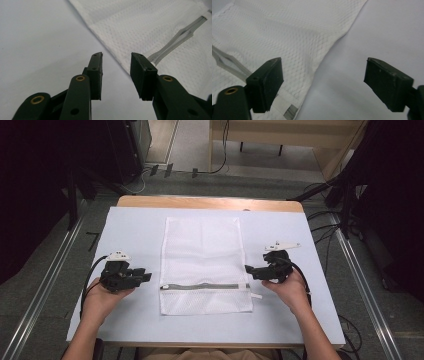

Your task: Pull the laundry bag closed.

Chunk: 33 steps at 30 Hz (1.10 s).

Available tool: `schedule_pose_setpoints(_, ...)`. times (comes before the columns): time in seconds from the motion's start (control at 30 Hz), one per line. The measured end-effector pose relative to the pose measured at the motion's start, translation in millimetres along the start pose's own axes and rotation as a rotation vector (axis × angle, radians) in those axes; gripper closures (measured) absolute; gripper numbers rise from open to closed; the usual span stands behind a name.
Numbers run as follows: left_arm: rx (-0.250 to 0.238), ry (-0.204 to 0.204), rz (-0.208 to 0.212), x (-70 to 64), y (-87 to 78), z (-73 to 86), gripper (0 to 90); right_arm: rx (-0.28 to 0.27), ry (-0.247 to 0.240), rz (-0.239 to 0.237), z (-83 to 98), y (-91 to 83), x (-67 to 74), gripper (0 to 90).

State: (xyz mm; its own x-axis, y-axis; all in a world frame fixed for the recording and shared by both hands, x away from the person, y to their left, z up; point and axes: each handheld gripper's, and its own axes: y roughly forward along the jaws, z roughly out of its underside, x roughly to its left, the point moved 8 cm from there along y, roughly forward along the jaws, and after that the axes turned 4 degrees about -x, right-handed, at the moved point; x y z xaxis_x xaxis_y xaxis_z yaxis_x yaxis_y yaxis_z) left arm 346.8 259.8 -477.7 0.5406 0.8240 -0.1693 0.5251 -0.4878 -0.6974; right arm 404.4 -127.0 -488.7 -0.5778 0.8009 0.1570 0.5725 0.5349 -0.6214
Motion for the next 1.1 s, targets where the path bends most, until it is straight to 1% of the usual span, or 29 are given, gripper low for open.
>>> schedule_pose_setpoints(0.03, 0.000, 0.000, 0.000, 0.0, 0.0, 0.0, 62.8, 0.009, -0.003, -0.010, 0.8, 0.7, 1.2, 18.8)
schedule_pose_setpoints(0.07, 0.006, -0.005, 0.000, 1.0, -0.2, 1.5, 62.8, 0.009, -0.003, -0.010, 0.8, 0.7, 1.2, 18.8)
schedule_pose_setpoints(0.1, 0.006, -0.013, -0.002, 2.4, -0.6, 2.3, 62.3, 0.023, -0.011, -0.011, 1.3, 1.8, 2.3, 20.1)
schedule_pose_setpoints(0.17, -0.001, -0.021, 0.004, 3.1, -1.2, 2.1, 61.4, 0.024, -0.015, -0.011, 1.0, 2.1, 2.0, 20.8)
schedule_pose_setpoints(0.23, 0.007, -0.039, 0.011, 3.0, -1.1, 2.2, 58.6, 0.020, -0.011, -0.012, -0.2, 3.0, 1.2, 21.9)
schedule_pose_setpoints(0.27, 0.032, -0.052, 0.008, 3.8, -0.4, 3.7, 51.9, 0.020, -0.018, -0.013, -0.7, 3.1, 1.8, 23.3)
schedule_pose_setpoints(0.3, 0.037, -0.065, 0.009, 3.6, 0.1, 4.3, 49.9, 0.021, -0.024, -0.011, -1.2, 3.2, 2.4, 23.8)
schedule_pose_setpoints(0.37, 0.042, -0.066, 0.012, 3.3, -0.1, 4.7, 46.6, 0.015, -0.032, -0.007, -3.2, 4.4, 4.0, 25.2)
schedule_pose_setpoints(0.43, 0.037, -0.067, 0.023, 1.1, -1.5, 4.7, 45.6, 0.013, -0.031, -0.007, -4.4, 5.2, 4.7, 25.2)
schedule_pose_setpoints(0.47, 0.030, -0.069, 0.024, 0.4, -1.9, 4.5, 44.1, 0.009, -0.025, -0.017, -5.8, 6.0, 6.6, 25.4)
schedule_pose_setpoints(0.5, 0.028, -0.070, 0.024, -0.2, -2.4, 4.7, 43.0, 0.017, -0.030, -0.034, -6.1, 7.8, 8.7, 28.1)
schedule_pose_setpoints(0.53, 0.030, -0.071, 0.027, -0.7, -2.7, 5.1, 43.0, 0.017, -0.030, -0.034, -6.1, 7.8, 8.7, 28.1)
schedule_pose_setpoints(0.57, 0.033, -0.074, 0.026, -0.9, -2.9, 5.6, 42.9, 0.019, -0.035, -0.044, -5.9, 8.2, 9.7, 29.2)
schedule_pose_setpoints(0.63, 0.039, -0.092, 0.028, -1.3, -3.3, 5.8, 42.9, 0.022, -0.044, -0.056, -5.2, 9.2, 12.6, 29.9)
schedule_pose_setpoints(0.7, 0.035, -0.111, 0.036, -1.5, -3.6, 5.0, 43.3, 0.027, -0.039, -0.049, -5.1, 9.8, 13.7, 29.9)
schedule_pose_setpoints(0.77, 0.028, -0.148, 0.056, -1.7, -3.7, 4.5, 44.6, 0.034, -0.030, -0.051, -5.0, 11.1, 14.6, 31.4)
schedule_pose_setpoints(0.8, 0.026, -0.159, 0.062, -1.9, -3.6, 5.0, 44.3, 0.043, -0.025, -0.050, -4.9, 11.6, 14.7, 32.0)
schedule_pose_setpoints(0.83, 0.035, -0.165, 0.075, -2.1, -4.2, 7.2, 45.5, 0.044, -0.016, -0.054, -5.2, 12.1, 15.3, 32.2)
schedule_pose_setpoints(0.87, 0.031, -0.169, 0.078, -2.5, -4.2, 8.3, 47.6, 0.048, -0.012, -0.060, -5.6, 13.1, 16.2, 33.6)
schedule_pose_setpoints(0.93, 0.027, -0.168, 0.076, -2.2, -4.0, 9.2, 47.0, 0.055, -0.031, -0.064, -5.8, 13.0, 18.6, 37.5)
schedule_pose_setpoints(0.97, 0.029, -0.170, 0.078, -2.3, -3.7, 9.5, 46.9, 0.058, -0.033, -0.064, -5.9, 12.4, 20.4, 39.3)
schedule_pose_setpoints(1.0, 0.025, -0.166, 0.077, -2.0, -3.7, 9.4, 45.3, 0.051, -0.048, -0.069, -7.0, 12.1, 24.7, 40.5)
schedule_pose_setpoints(1.03, 0.027, -0.163, 0.073, -1.2, -4.2, 9.9, 45.3, 0.051, -0.048, -0.069, -7.0, 12.1, 24.7, 40.5)
schedule_pose_setpoints(1.1, 0.031, -0.158, 0.065, 0.2, -4.7, 10.8, 44.7, 0.055, -0.055, -0.081, -6.1, 13.6, 29.5, 42.7)
